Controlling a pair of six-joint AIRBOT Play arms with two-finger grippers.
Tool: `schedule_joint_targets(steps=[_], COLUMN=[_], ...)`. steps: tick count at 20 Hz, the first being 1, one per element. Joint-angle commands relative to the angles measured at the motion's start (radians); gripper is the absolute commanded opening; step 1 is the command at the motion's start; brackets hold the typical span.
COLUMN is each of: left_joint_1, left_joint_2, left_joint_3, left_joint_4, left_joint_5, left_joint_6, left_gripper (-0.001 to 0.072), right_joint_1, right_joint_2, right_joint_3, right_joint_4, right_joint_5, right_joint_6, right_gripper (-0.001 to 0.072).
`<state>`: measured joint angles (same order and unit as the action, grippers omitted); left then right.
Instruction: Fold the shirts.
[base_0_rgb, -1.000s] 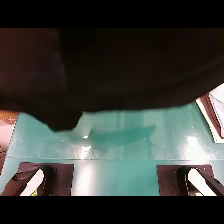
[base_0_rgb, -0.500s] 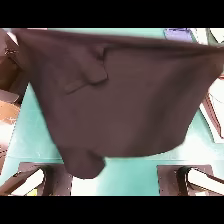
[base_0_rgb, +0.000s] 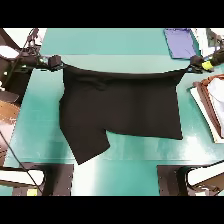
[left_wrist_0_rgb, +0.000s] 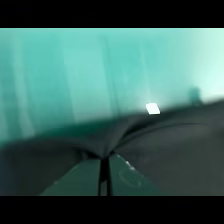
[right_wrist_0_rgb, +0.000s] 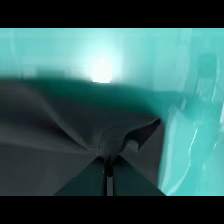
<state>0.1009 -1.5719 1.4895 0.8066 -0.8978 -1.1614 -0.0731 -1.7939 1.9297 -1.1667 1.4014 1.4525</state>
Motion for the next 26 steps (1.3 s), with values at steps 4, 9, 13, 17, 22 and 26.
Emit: schedule_joint_targets(steps=[4, 9, 13, 17, 22, 26], left_joint_1=[-0.015, -0.015, -0.015, -0.015, -0.015, 0.037], left_joint_2=[-0.06, -0.06, -0.06, -0.06, -0.057, 0.033], left_joint_3=[0.145, 0.132, 0.038, -0.049, -0.056, -0.105], left_joint_4=[0.077, 0.213, 0.269, 0.275, 0.357, 0.409], left_joint_5=[0.069, -0.196, -0.272, -0.256, -0.322, -0.46], left_joint_6=[0.131, 0.128, 0.096, 0.058, -0.092, -0.159], left_gripper=[0.003, 0.003, 0.003, 0.0032, 0.0614, 0.0615], right_joint_1=[-0.006, 0.007, 0.053, 0.075, 0.062, 0.02], right_joint_2=[-0.056, 0.067, 0.124, 0.169, 0.175, 0.241], right_joint_3=[0.085, -0.166, -0.349, -0.473, -0.441, -0.393], right_joint_4=[-0.016, -0.105, -0.118, -0.116, -0.108, -0.108], right_joint_5=[-0.128, -0.112, -0.137, -0.2, -0.093, 0.077], right_joint_6=[0.024, -0.022, -0.032, -0.027, 0.018, -0.012], right_gripper=[0.0018, 0.0017, 0.0017, 0.0019, 0.0454, 0.0451])
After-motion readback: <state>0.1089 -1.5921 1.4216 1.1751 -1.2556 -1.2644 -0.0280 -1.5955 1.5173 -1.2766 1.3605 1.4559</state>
